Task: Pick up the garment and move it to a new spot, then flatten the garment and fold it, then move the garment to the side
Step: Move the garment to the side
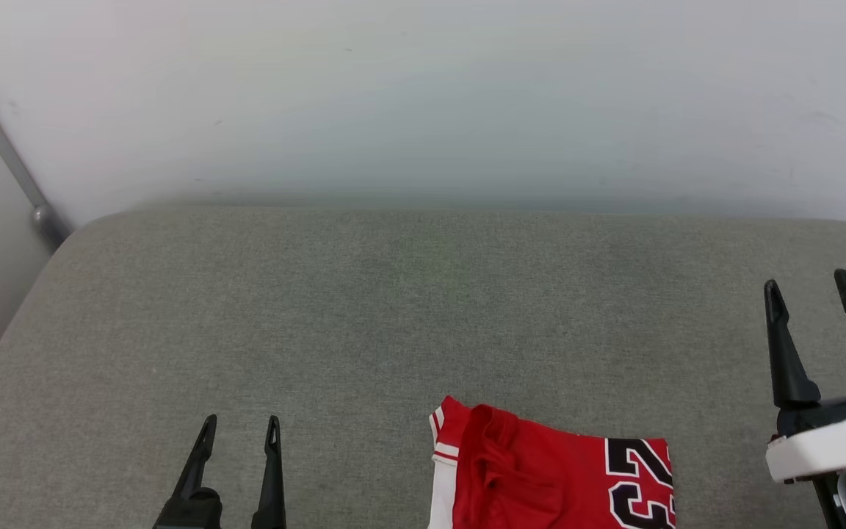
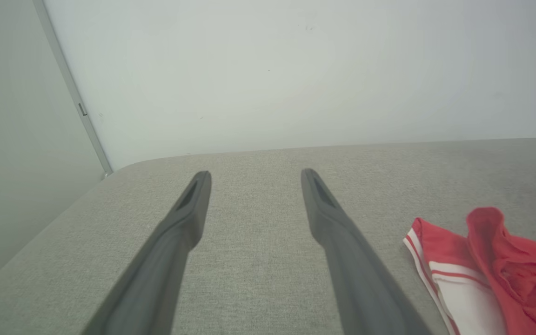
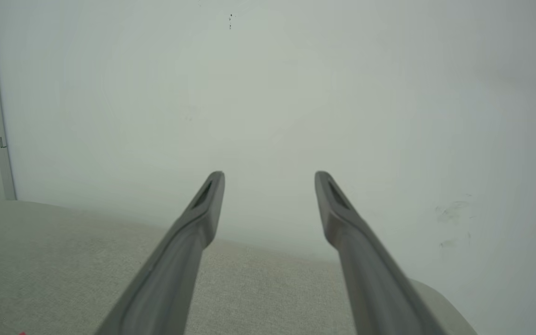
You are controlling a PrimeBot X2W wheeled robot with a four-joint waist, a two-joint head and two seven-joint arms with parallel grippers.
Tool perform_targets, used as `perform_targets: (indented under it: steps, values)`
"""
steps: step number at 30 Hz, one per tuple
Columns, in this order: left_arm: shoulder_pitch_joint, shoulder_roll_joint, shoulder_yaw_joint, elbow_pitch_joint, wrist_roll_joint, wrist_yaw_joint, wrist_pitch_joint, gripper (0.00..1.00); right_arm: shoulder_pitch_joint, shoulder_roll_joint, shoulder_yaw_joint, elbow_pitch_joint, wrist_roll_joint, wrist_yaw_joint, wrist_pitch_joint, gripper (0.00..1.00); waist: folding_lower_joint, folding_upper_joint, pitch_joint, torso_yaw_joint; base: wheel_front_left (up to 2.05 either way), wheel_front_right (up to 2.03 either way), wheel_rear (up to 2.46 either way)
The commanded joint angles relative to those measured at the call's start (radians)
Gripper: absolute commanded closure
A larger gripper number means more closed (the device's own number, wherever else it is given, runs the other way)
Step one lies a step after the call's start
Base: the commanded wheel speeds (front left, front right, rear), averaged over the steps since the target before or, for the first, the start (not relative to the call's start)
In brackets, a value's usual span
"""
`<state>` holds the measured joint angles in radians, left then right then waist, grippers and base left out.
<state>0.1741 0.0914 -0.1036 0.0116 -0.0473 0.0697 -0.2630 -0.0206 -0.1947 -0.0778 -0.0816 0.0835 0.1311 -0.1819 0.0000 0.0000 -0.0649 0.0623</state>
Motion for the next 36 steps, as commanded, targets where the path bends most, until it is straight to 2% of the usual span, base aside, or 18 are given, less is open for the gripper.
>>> perform_targets:
  steps: [1, 5, 9, 13, 16, 23, 31, 36]
  values:
    - [-0.010, 0.000, 0.003, 0.003, 0.005, -0.004, -0.002, 0.00, -0.021, -0.028, 0.019, 0.016, 0.019, -0.001, 0.043, 0.00, 0.0000, 0.0000, 0.001, 0.001, 0.00, 0.00, 0.00]
    - [-0.013, -0.004, 0.006, 0.005, 0.008, -0.005, -0.002, 0.00, -0.071, -0.157, 0.121, 0.060, 0.134, -0.001, 0.270, 0.00, 0.0000, 0.0000, 0.006, 0.004, 0.00, 0.00, 0.00]
    - [-0.017, -0.008, 0.008, 0.005, 0.009, -0.008, -0.002, 0.00, -0.070, -0.266, 0.212, 0.093, 0.323, -0.001, 0.518, 0.00, 0.0000, 0.0000, 0.016, 0.008, 0.00, 0.00, 0.00]
    - [-0.025, -0.013, 0.009, 0.005, 0.010, -0.013, -0.002, 0.00, -0.040, -0.333, 0.248, 0.117, 0.526, -0.001, 0.729, 0.00, 0.0000, 0.0000, 0.035, 0.016, 0.00, 0.00, 0.00]
    - [-0.037, -0.014, 0.006, 0.007, 0.014, -0.015, -0.002, 0.00, -0.022, -0.347, 0.254, 0.140, 0.647, -0.001, 0.832, 0.00, 0.0000, 0.0000, 0.053, 0.025, 0.00, 0.00, 0.00]
    - [-0.074, -0.019, -0.002, 0.001, 0.019, -0.025, -0.002, 0.00, 0.006, -0.355, 0.264, 0.181, 0.816, -0.001, 0.950, 0.00, 0.0000, 0.0000, 0.129, 0.058, 0.00, 0.00, 0.00]
    - [-0.120, -0.023, -0.010, 0.000, 0.022, -0.029, -0.002, 0.00, -0.022, -0.316, 0.298, 0.233, 0.911, -0.001, 0.971, 0.00, 0.0000, 0.0000, 0.203, 0.092, 0.00, 0.00, 0.00]
    - [-0.144, -0.026, -0.011, 0.003, 0.022, -0.029, -0.002, 0.00, -0.036, -0.293, 0.362, 0.285, 0.939, -0.001, 0.971, 0.00, 0.0000, 0.0000, 0.235, 0.109, 0.00, 0.00, 0.00]
